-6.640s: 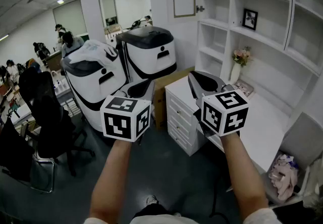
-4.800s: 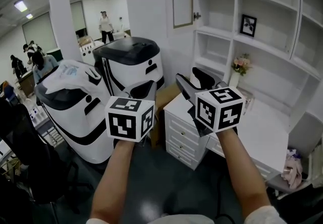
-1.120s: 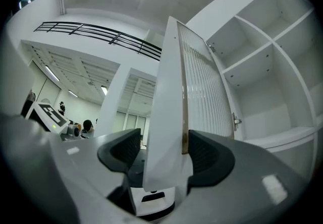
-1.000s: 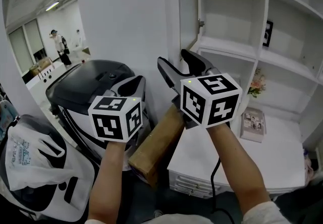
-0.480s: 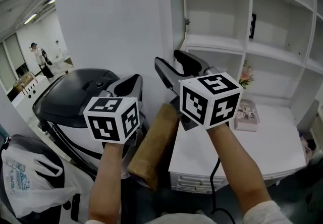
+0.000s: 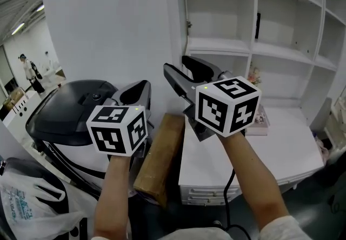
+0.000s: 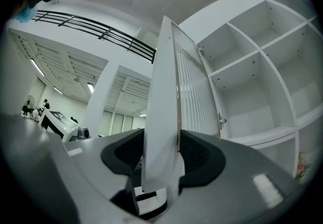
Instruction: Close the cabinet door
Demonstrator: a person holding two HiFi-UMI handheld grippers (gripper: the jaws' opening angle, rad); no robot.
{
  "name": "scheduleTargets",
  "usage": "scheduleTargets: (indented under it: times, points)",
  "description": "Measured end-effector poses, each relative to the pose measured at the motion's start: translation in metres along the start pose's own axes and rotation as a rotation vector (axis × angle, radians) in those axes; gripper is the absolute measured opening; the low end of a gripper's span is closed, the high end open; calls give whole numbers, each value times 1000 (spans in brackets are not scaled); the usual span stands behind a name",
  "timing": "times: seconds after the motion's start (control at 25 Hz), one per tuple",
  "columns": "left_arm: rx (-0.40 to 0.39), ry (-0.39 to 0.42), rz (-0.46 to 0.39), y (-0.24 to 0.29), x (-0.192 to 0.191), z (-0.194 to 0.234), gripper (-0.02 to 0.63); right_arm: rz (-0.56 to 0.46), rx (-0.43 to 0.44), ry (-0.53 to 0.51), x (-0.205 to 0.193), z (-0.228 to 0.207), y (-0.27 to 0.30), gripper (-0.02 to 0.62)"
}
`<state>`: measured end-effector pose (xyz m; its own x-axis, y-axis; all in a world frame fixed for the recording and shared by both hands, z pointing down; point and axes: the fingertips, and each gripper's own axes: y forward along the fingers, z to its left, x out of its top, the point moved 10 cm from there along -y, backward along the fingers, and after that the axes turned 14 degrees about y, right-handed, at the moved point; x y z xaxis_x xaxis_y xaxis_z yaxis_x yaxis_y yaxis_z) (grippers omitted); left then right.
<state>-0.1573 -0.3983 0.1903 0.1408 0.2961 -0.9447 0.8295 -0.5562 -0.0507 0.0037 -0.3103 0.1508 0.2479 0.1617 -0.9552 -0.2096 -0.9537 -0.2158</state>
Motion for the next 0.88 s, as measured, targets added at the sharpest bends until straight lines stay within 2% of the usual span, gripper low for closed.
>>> scheduleTargets:
  times: [0.88]
  points:
    - [-118,-1,-52,22,11,-28,-8,-3,-62,0,15,-19,-37,169]
